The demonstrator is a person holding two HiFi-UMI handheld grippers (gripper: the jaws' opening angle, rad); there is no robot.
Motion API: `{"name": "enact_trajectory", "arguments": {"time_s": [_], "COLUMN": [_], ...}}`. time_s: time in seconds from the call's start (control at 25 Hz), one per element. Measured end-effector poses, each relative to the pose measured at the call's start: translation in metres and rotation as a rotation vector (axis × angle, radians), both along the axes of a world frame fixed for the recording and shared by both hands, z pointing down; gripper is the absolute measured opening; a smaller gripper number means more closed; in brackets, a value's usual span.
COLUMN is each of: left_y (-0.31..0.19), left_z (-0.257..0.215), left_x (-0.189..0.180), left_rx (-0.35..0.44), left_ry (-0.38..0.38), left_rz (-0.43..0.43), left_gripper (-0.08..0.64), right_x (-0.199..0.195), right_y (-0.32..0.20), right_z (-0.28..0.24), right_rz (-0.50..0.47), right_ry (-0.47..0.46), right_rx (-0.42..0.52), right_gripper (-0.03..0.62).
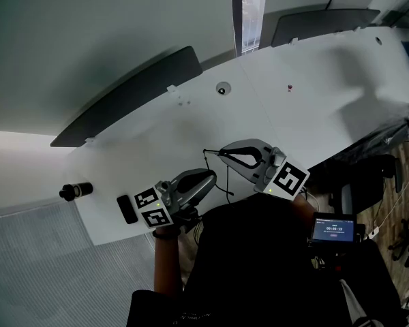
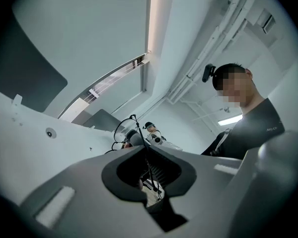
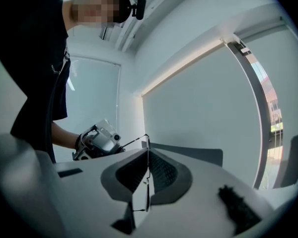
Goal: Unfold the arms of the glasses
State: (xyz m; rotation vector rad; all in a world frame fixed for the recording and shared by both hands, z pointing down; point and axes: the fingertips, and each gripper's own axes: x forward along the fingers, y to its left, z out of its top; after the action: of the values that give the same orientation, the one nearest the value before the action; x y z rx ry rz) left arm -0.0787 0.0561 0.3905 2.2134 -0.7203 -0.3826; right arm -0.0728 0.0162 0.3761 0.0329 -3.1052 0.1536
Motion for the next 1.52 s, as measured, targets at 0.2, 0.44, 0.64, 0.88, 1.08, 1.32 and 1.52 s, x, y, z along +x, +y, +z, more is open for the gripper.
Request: {"name": "enact_trajectory", "arguments": {"time_s": [0.2,0.44,0.64,0.88,1.08,1.32,1.52], "left_y": [0.006,0.01,0.01,0.013,0.018,0.018,0.022], "left_z": [0.0,0.001,0.006,0.01,0.015,0.021,0.026], "left_x": [-0.004,-0.002,-0.004,-0.003,-0.001,0.001,0.003], "left_rx": [-0.02,-0.025,-0.023,-0.046,-0.087,-0.147,-0.255], "left_ry": [0.06,0.092,0.072,0.084,0.12,0.137,0.178], "left_rz": [0.014,0.011,0.001,0.006,0.016,0.021,0.041], "left_gripper": [0.037,0.037,0.035,0.031,0.017,0.008,0.006], "right_x": [-0.002,-0.002,-0.001,0.001,0.004,0.009,0.009], "right_y": [0.002,0.004,0.005,0.007,0.013,0.015,0.015], "right_z": [0.008,0.006,0.009,0.012,0.012,0.013,0.019], "right_rz": [0.003,-0.006,-0.006,-0.001,-0.01,0.02,0.038], "right_ry": [0.045,0.062,0.102,0.104,0.072,0.094,0.138], "right_rx": [0.068,0.265,0.37,0.432,0.454,0.566,0.674], "right_gripper": [0.015,0.016,0.015,0.015,0.015,0.015,0.017]}}
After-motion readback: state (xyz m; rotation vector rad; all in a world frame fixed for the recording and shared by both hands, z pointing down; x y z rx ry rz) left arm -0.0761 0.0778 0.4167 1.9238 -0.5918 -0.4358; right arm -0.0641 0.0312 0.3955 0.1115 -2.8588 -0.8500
